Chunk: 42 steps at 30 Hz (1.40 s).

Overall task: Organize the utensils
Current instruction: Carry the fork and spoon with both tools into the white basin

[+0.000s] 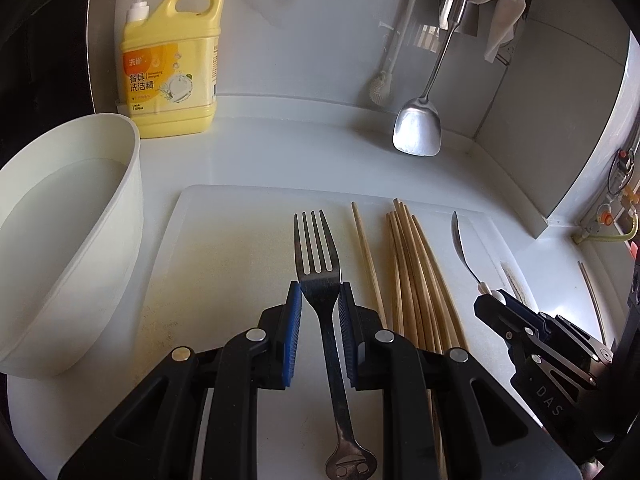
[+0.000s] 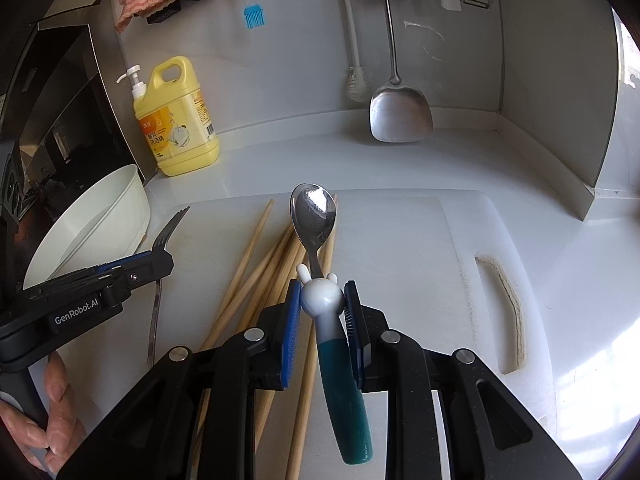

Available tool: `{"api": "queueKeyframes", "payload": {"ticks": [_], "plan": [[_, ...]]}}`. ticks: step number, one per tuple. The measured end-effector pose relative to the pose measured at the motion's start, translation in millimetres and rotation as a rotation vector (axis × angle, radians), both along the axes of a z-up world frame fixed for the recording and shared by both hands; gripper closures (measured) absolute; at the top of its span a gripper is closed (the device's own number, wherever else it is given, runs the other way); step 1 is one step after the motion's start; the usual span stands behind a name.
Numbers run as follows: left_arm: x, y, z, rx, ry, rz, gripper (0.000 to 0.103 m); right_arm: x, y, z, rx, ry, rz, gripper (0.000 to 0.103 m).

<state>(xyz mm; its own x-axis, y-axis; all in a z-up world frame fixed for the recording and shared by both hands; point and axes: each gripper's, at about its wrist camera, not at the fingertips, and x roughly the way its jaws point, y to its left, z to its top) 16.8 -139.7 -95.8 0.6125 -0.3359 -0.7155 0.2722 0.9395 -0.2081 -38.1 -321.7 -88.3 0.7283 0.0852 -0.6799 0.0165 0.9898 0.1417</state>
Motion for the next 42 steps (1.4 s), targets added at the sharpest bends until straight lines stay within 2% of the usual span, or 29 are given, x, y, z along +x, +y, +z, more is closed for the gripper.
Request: {"api": "queueKeyframes", "payload": {"ticks": [17,25,33,34,35,39,42], "plan": [[-24.9,42.6,27.8,-0.065,-0.083,0.090,0.085,-5.2,32.7,17.2,0.046,-0.067,0.125,0.082],[-35.1,81.0,47.3,-0.064,-0.116,0.166,0.085,7.8,77.1,36.3,0.060,-0.095,0.248,0.082],[-1.8,154.3,61.8,-0.102,-0.125,0.243,0.085,43.3,149.6,54.0,0.068,-0.113,0.335,0.082],[5.1,162.9,61.5,-0.103,-0.117,0.246,0.097,49.8,158.4,54.3,0.071,-0.108,0.337,0.082],[11.9,170.4,61.4,-0.093,-0.113,0.251,0.103,55.4,166.7,54.6,0.074,-0.102,0.338,0.082],[45.9,204.8,60.9,-0.099,-0.064,0.267,0.103,81.6,199.6,52.5,0.072,-0.053,0.345,0.082],[70.4,225.3,52.0,-0.064,-0.026,0.285,0.103,101.3,224.0,45.2,0.062,0.014,0.348,0.082]]}}
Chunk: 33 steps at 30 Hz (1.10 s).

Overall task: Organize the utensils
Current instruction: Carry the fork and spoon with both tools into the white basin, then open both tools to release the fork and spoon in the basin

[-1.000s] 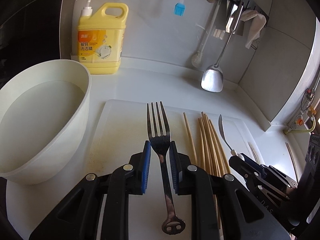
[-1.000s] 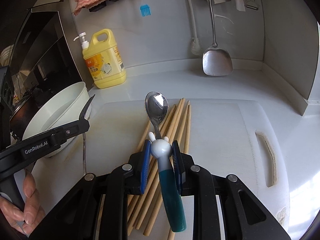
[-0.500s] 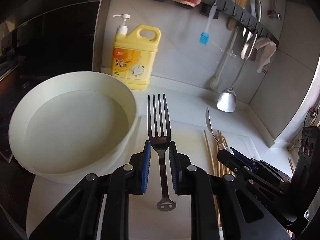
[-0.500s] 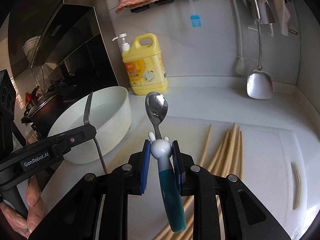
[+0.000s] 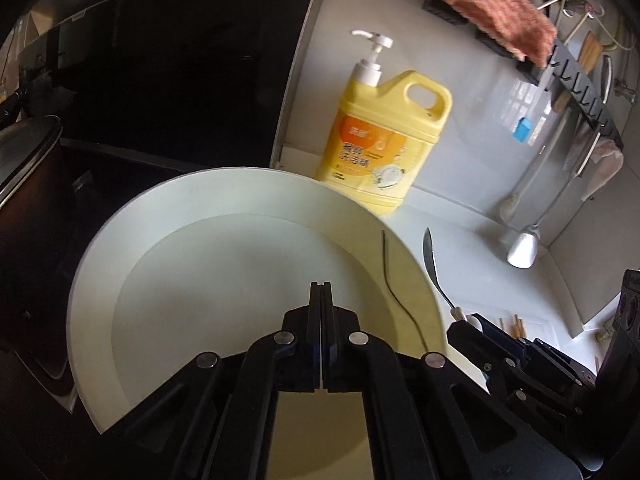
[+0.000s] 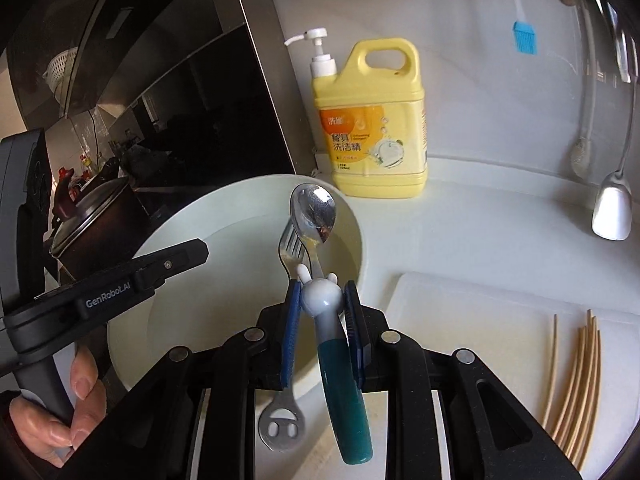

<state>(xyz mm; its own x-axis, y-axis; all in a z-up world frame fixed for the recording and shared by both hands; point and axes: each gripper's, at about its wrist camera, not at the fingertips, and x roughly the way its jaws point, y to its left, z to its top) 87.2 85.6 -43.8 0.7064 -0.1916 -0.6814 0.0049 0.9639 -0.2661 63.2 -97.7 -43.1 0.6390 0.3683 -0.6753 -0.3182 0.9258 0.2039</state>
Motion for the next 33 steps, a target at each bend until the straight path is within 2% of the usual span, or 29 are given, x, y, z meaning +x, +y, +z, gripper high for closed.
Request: {"api": "queueKeyframes", "payload": {"ticks": [5,11,14,17,23,24,26,27,28,29,30,32,33], "plan": [[27.6,22.3,-11.3,0.030,0.084,-0.002,0.102,25.0,30.2,-11.0,-0.053,0.094,0.008,0.082],[37.9,39.5,-25.0,0.028,0.180,-0.029,0.102,43.9,46.7,-31.1,-0.051,0.205,-0.011,0.082],[38.7,47.1,-31.5,0.020,0.220,-0.031,0.102,46.9,54.6,-32.8,-0.096,0.204,-0.032,0.082],[38.0,53.9,-35.3,0.024,0.244,-0.023,0.102,52.3,56.5,-31.5,-0.064,0.225,-0.034,0.082],[37.6,61.5,-36.8,0.037,0.267,-0.011,0.101,55.3,71.4,-33.1,-0.105,0.224,-0.022,0.083],[37.4,62.1,-36.6,0.042,0.272,-0.008,0.100,55.7,71.6,-31.6,-0.112,0.217,-0.028,0.082],[35.3,64.1,-35.8,0.054,0.276,0.002,0.098,55.0,71.5,-27.2,-0.128,0.196,-0.041,0.074],[34.3,65.3,-35.3,0.061,0.279,0.005,0.096,54.1,70.7,-25.1,-0.137,0.187,-0.045,0.071],[33.0,66.0,-34.4,0.066,0.281,0.010,0.089,52.3,69.5,-23.1,-0.145,0.179,-0.050,0.071],[31.2,67.0,-32.9,0.069,0.279,0.015,0.077,51.6,69.3,-22.0,-0.152,0.176,-0.051,0.071],[28.9,68.4,-30.8,0.074,0.272,0.022,0.071,50.6,68.6,-20.8,-0.155,0.174,-0.054,0.071],[25.1,69.5,-25.8,0.091,0.254,0.035,0.049,49.2,67.8,-17.9,-0.154,0.171,-0.058,0.068],[22.7,69.7,-23.1,0.101,0.245,0.040,0.045,47.8,67.1,-16.2,-0.153,0.169,-0.059,0.064]]}}
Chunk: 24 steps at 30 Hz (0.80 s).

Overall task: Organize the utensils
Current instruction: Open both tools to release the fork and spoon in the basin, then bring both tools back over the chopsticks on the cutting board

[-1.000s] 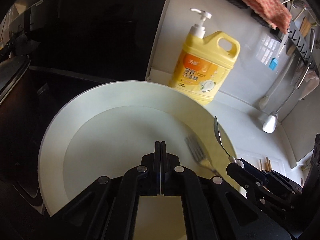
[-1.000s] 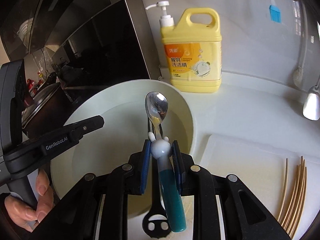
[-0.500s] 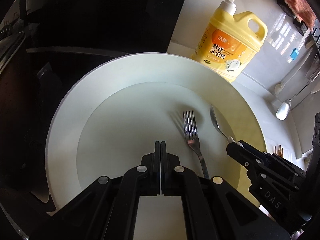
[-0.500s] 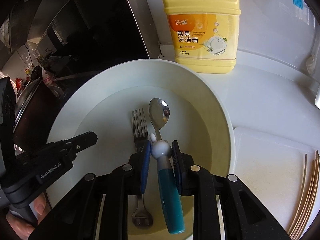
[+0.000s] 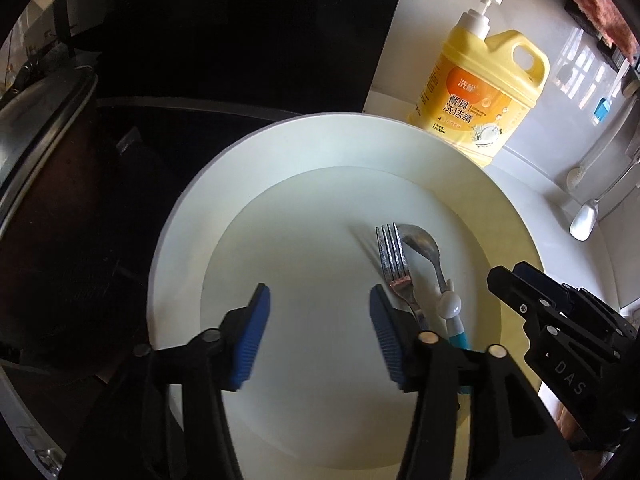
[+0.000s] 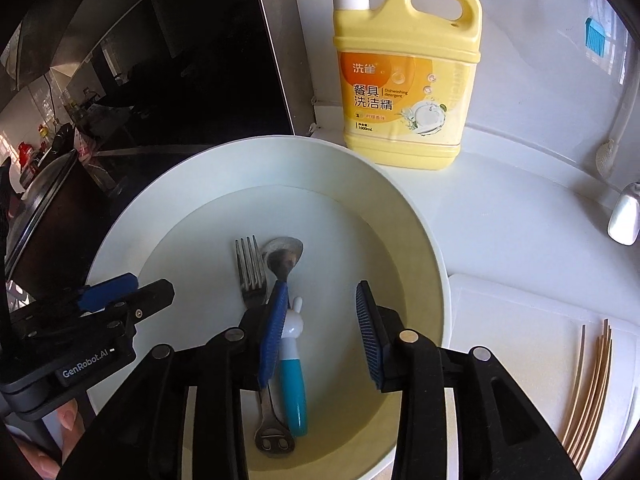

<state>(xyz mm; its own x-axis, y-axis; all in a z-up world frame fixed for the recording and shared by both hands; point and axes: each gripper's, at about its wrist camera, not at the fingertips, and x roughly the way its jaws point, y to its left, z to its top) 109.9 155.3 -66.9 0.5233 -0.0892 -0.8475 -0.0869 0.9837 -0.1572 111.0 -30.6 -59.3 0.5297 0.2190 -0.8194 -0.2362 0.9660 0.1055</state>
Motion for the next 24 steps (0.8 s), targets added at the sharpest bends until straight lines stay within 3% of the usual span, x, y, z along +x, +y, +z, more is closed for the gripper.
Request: {"api": "queueKeyframes", "payload": {"ticks": [2,14,24], "plan": [[-4.1,0.5,4.7,0.009,-0.011,0.002,0.036,-3.0,-0.4,2.0,-0.004,-0.005,0.000,0.062],[-16.4,-2.6,19.1,0.027,0.004,-0.022,0.026,-27.4,-11.3,16.4,0.002,-0.031,-0.041,0.053],[-41.9,-13.6,25.0,0.017,0.021,-0.105,0.015,-78.2,-36.9,21.3,0.010,-0.035,-0.141,0.040]]}}
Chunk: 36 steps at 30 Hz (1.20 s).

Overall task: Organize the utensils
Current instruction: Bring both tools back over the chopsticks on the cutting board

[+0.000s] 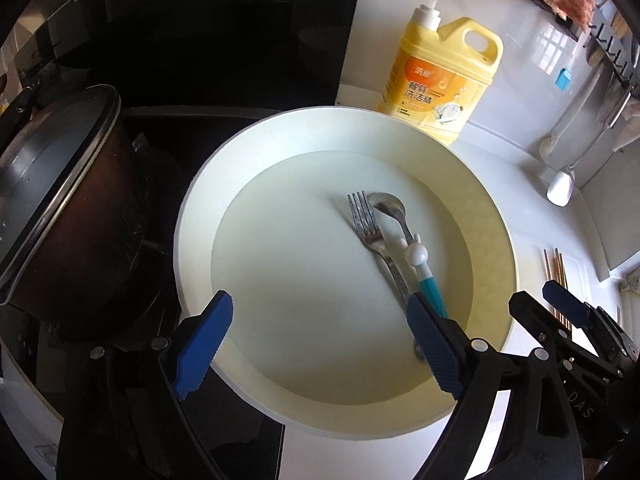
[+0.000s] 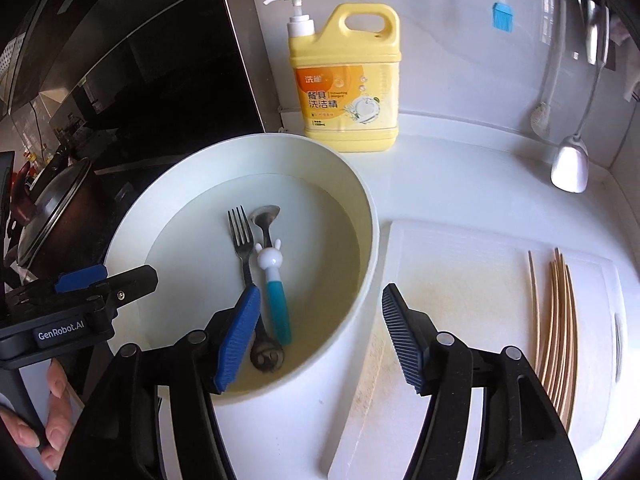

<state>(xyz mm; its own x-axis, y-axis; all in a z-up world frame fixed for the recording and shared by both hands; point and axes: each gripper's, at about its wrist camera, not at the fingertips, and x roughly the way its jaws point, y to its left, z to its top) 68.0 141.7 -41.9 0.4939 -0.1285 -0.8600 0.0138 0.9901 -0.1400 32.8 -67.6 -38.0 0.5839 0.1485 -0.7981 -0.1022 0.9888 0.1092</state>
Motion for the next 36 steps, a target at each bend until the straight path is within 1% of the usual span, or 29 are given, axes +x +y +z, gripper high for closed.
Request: {"api": "queueKeyframes", "payload": {"ticks": [2,5,8,9,11,15,18,20,24,26,28,31,36], "plan": [[-6.3,-7.9,-1.1,0.010,0.004,-0.025,0.015,-15.8,-9.6,-2.8,0.007,0.007,-0.036,0.039],[-14.8,-23.9,-0.7,0.001,0.010,-0.064,0.013,-39.0,-28.9,-8.5,0.021,0.034,-0.095,0.037],[-21.4,-49.9,2.5,-0.010,-0.008,-0.112,0.012,-64.1,-54.8,-9.8,0.017,0.033,-0.157,0.036],[-24.8,-60.6,4.7,-0.011,-0.018,-0.133,0.011,-72.6,-64.8,-9.4,0.010,0.031,-0.181,0.035],[-29.2,-83.4,8.9,-0.017,-0.037,-0.171,0.007,-88.5,-88.4,-7.6,0.005,0.026,-0.233,0.034],[-42.8,-132.6,16.6,-0.055,-0.069,-0.239,0.006,-114.6,-141.2,-4.9,-0.019,0.015,-0.335,0.034],[-54.1,-170.7,17.3,-0.071,-0.075,-0.271,0.006,-128.7,-181.3,-6.2,-0.021,0.010,-0.381,0.034],[-61.3,-194.8,15.6,-0.075,-0.079,-0.281,0.006,-134.9,-206.9,-9.4,-0.018,0.004,-0.390,0.033],[-78.0,-237.2,10.8,-0.041,-0.075,-0.255,0.006,-137.2,-249.7,-15.3,0.008,0.015,-0.370,0.032],[-82.0,-253.5,5.8,-0.022,-0.065,-0.239,0.006,-139.2,-266.5,-15.1,0.033,-0.005,-0.354,0.032],[-85.6,-267.6,3.9,0.004,-0.060,-0.220,0.006,-138.5,-279.8,-17.5,0.034,-0.010,-0.329,0.032],[-91.7,-278.9,2.7,0.014,-0.066,-0.193,0.006,-130.2,-291.6,-24.6,0.030,-0.003,-0.291,0.032],[-92.2,-287.4,-2.8,0.043,-0.047,-0.179,0.006,-118.2,-299.4,-30.7,0.051,0.002,-0.272,0.032]]}}
